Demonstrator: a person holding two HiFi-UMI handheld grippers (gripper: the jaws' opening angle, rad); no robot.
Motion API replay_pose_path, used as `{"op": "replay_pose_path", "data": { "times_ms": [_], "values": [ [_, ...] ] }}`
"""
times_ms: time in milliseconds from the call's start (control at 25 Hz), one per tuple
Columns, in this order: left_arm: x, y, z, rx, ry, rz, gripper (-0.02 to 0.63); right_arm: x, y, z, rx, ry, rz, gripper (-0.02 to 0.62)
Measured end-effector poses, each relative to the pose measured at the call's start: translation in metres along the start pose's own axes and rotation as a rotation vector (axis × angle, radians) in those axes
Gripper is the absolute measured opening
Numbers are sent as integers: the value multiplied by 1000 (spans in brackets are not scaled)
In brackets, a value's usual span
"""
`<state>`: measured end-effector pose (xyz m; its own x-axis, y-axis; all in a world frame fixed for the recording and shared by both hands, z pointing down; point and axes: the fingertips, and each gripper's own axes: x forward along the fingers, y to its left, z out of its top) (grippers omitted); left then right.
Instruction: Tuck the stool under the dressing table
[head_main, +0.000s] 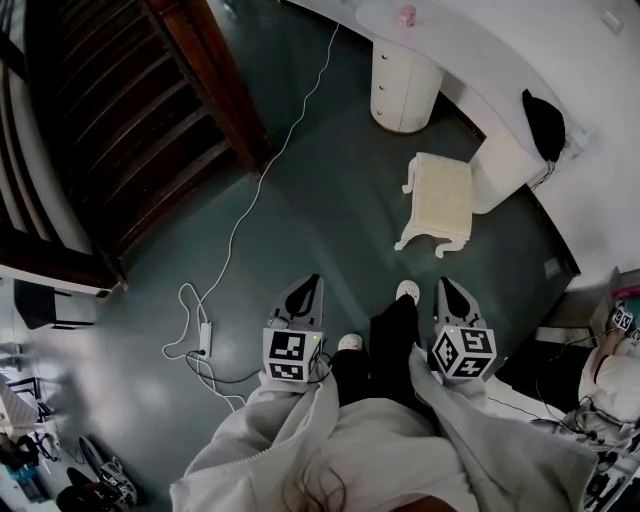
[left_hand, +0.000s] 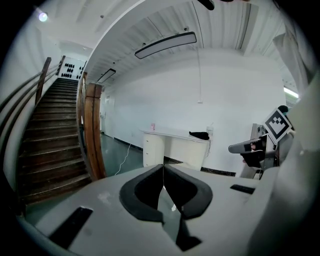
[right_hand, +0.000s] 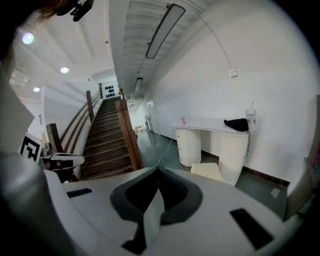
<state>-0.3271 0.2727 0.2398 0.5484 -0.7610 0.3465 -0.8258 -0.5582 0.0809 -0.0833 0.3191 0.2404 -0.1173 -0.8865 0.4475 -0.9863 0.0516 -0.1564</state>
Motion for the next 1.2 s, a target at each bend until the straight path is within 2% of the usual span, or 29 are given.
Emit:
{"op": "replay_pose_path", "data": {
  "times_ms": [680, 960, 1200],
  "values": [
    [111, -12, 53, 17, 13, 22, 15, 89, -77, 69, -21, 14, 51, 51],
    [152, -16, 64, -11, 27, 49, 15, 121, -108, 86, -18, 38, 66, 52],
    [194, -30, 75, -4, 39, 38, 15, 142, -145, 100, -19, 51, 62, 52]
  ]
}}
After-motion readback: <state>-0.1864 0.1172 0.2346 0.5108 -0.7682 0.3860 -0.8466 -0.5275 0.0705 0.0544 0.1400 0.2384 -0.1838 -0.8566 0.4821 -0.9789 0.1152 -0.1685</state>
